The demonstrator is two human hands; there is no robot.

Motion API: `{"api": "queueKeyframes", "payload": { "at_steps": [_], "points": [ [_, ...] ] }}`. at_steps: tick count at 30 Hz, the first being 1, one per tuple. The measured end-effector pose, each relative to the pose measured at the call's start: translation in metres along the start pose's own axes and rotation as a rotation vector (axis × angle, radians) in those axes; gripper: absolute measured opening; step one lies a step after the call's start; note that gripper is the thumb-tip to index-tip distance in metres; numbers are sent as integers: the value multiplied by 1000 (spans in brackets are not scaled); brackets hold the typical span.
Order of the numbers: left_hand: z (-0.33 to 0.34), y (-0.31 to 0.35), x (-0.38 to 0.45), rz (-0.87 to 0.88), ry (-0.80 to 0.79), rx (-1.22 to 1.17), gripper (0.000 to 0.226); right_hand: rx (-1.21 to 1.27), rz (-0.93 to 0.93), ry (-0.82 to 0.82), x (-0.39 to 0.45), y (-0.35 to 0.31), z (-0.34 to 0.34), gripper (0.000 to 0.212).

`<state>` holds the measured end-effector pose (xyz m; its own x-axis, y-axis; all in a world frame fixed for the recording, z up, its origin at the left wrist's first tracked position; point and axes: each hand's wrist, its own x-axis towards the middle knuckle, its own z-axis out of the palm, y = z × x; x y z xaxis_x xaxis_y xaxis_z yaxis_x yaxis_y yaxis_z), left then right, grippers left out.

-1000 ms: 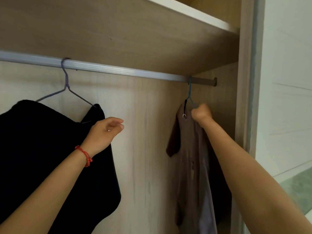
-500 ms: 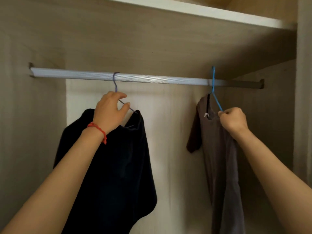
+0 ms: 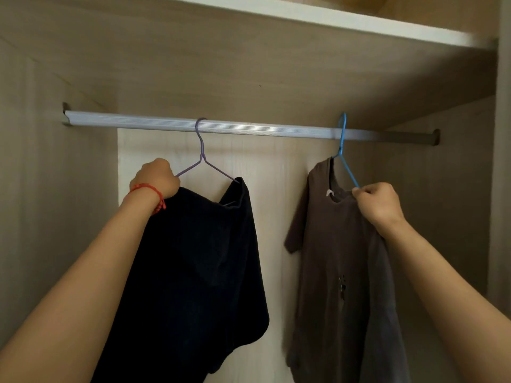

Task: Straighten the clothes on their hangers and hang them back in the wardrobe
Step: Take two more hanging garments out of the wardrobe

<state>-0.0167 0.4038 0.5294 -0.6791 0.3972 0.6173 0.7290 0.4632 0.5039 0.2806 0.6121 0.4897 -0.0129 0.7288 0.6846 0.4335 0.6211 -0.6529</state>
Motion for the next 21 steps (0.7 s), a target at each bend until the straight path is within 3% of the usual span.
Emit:
{"api": "queueKeyframes", "payload": {
  "at_steps": [3, 6, 15, 21],
  "points": [
    [0, 0, 6, -103, -72, -290, 21, 30, -28, 29, 1, -5, -1, 37],
    [6, 5, 5, -154, -53, -432, 24, 47, -46, 48, 2, -11, -3, 39],
    [10, 39, -11, -165, -97, -885, 10, 90, -18, 46, -13, -7, 3, 40],
    [53, 24, -45, -272, -409, -1008, 14, 124, 18, 12, -48, 15, 14, 40]
  ]
}}
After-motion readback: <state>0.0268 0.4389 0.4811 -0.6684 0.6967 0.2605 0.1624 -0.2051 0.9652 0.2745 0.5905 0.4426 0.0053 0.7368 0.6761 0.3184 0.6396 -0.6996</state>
